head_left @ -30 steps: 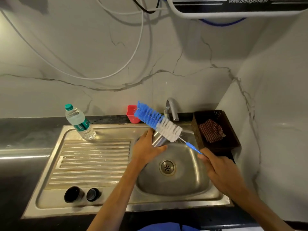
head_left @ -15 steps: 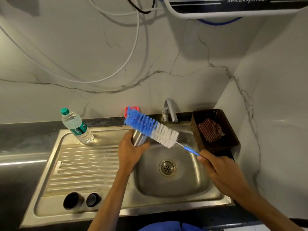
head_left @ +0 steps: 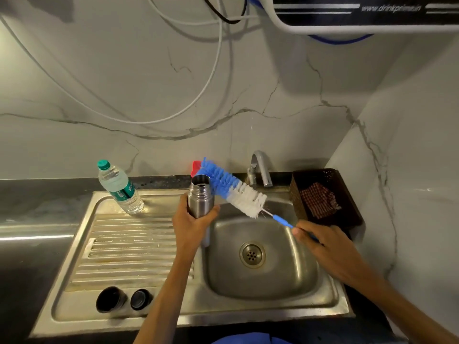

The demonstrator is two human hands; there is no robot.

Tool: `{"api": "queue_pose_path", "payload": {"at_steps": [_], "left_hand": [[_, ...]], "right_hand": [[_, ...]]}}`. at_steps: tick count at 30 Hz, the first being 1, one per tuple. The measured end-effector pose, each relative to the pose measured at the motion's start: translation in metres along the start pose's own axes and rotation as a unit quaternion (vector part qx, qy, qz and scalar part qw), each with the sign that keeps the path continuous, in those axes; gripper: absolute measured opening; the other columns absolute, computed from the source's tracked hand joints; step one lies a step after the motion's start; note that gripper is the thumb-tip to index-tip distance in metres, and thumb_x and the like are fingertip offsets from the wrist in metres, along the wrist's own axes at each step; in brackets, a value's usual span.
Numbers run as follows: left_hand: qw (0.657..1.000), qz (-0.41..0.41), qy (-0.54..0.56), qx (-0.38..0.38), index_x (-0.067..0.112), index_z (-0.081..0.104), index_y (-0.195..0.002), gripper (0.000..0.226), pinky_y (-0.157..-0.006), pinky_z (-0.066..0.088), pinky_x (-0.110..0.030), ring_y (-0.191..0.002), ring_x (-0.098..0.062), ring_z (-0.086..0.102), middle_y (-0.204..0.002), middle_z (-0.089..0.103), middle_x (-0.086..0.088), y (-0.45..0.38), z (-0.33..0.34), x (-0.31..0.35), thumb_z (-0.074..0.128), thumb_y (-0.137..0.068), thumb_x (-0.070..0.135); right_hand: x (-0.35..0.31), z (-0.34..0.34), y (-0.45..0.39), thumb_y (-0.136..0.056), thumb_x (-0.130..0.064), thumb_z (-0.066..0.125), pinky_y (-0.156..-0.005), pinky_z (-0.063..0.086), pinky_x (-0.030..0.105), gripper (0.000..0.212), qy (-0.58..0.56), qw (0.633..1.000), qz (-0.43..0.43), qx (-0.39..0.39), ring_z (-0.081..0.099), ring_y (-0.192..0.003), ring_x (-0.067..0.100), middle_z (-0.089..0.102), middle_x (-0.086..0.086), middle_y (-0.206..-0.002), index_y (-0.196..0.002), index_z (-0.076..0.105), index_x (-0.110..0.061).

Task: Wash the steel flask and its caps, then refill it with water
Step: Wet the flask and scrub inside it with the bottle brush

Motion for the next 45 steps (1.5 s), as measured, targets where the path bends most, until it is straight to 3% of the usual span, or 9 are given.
{"api": "queue_pose_path", "payload": {"at_steps": [6, 9, 15, 21, 30, 33, 37, 40, 45], "left_hand": [[0.983, -0.048, 0.059, -0.165, 0.015, 0.064, -0.121, 0.06, -0.082, 0.062, -0.029, -0.095, -0.017, 0.075, -0.105, 0.076, 0.001, 0.017, 0.029, -0.011, 0.096, -0.072, 0.028], [0.983, -0.094, 0.112, -0.11, -0.001, 0.063, -0.115, 0.063, -0.077, 0.058, -0.023, -0.094, -0.024, 0.071, -0.095, 0.07, -0.001, 0.016, 0.025, -0.019, 0.087, -0.073, 0.039], [0.983, -0.026, 0.065, -0.169, 0.008, 0.068, -0.109, 0.042, -0.085, 0.062, -0.029, -0.093, -0.013, 0.075, -0.1, 0.078, 0.002, 0.017, 0.038, -0.013, 0.091, -0.075, 0.003], [0.994, -0.014, 0.097, 0.04, 0.016, 0.057, -0.126, 0.062, -0.081, 0.056, -0.015, -0.1, -0.002, 0.071, -0.116, 0.073, 0.003, 0.018, 0.03, 0.014, 0.09, -0.076, -0.001], [0.992, 0.011, -0.082, 0.098, 0.024, 0.043, -0.137, 0.081, -0.078, 0.055, -0.036, -0.101, -0.013, 0.057, -0.122, 0.053, 0.001, 0.026, 0.043, 0.022, 0.093, -0.073, 0.03], [0.979, 0.096, -0.171, 0.057, 0.016, 0.047, -0.136, 0.082, -0.079, 0.044, -0.032, -0.105, -0.007, 0.042, -0.121, 0.052, -0.001, 0.034, 0.046, 0.023, 0.093, -0.071, 0.037], [0.997, 0.044, -0.059, 0.018, 0.021, 0.05, -0.133, 0.078, -0.079, 0.045, -0.017, -0.1, -0.009, 0.057, -0.122, 0.055, 0.001, 0.017, 0.021, 0.011, 0.096, -0.07, 0.018], [0.982, 0.095, -0.051, -0.157, 0.032, 0.055, -0.123, 0.075, -0.078, 0.046, -0.01, -0.098, -0.004, 0.064, -0.115, 0.064, 0.007, 0.013, 0.006, 0.005, 0.097, -0.065, 0.01], [0.93, 0.09, -0.1, -0.342, 0.037, 0.067, -0.104, 0.056, -0.078, 0.047, -0.016, -0.089, 0.002, 0.065, -0.097, 0.071, 0.02, 0.02, 0.006, 0.008, 0.088, -0.056, 0.018]], "right_hand": [[-0.017, 0.016, -0.001, -0.1, -0.054, 0.046, -0.052, 0.047, 0.038, 0.022, -0.01, 1.0, -0.002, 0.002, 0.054, -0.051, 0.014, 0.055, -0.006, -0.06, -0.088, 0.056, -0.039], [-0.019, 0.006, 0.009, -0.098, -0.057, 0.044, -0.049, 0.045, 0.036, 0.026, -0.004, 1.0, -0.008, 0.008, 0.054, -0.051, 0.017, 0.056, -0.006, -0.06, -0.088, 0.058, -0.038], [-0.037, 0.014, 0.014, -0.099, -0.055, 0.045, -0.047, 0.04, 0.033, 0.029, -0.039, 0.999, -0.003, 0.02, 0.051, -0.049, 0.017, 0.055, -0.003, -0.059, -0.092, 0.061, -0.031], [-0.048, 0.015, 0.041, -0.102, -0.047, 0.049, -0.046, 0.029, 0.021, 0.03, -0.064, 0.998, -0.001, 0.006, 0.039, -0.045, 0.012, 0.042, -0.003, -0.051, -0.076, 0.05, -0.033], [-0.055, 0.043, 0.044, -0.104, -0.041, 0.049, -0.049, 0.031, 0.02, 0.029, -0.145, 0.988, 0.043, 0.005, 0.037, -0.048, 0.009, 0.042, -0.004, -0.052, -0.076, 0.05, -0.045], [-0.053, 0.042, 0.039, -0.104, -0.043, 0.049, -0.05, 0.032, 0.027, 0.027, -0.146, 0.988, 0.052, 0.016, 0.035, -0.049, 0.009, 0.042, -0.002, -0.052, -0.078, 0.051, -0.039], [-0.046, 0.034, 0.052, -0.103, -0.04, 0.054, -0.048, 0.03, 0.025, 0.028, -0.164, 0.985, 0.05, -0.016, 0.032, -0.049, 0.007, 0.035, -0.001, -0.054, -0.077, 0.054, -0.032], [-0.033, 0.017, 0.05, -0.1, -0.048, 0.053, -0.048, 0.031, 0.019, 0.029, -0.114, 0.993, 0.034, -0.01, 0.038, -0.048, 0.009, 0.038, -0.002, -0.053, -0.079, 0.054, -0.028], [-0.006, -0.008, 0.022, -0.102, -0.067, 0.039, -0.049, 0.046, 0.036, 0.041, 0.017, 0.999, -0.048, 0.016, 0.052, -0.049, 0.016, 0.048, -0.004, -0.054, -0.074, 0.048, -0.038]]}}
Point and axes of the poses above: each hand's wrist, its own y-axis away from the middle knuckle, its own z-axis out of the palm, x = y × z, the point moved 3 cm from there along -y, towards the middle knuckle
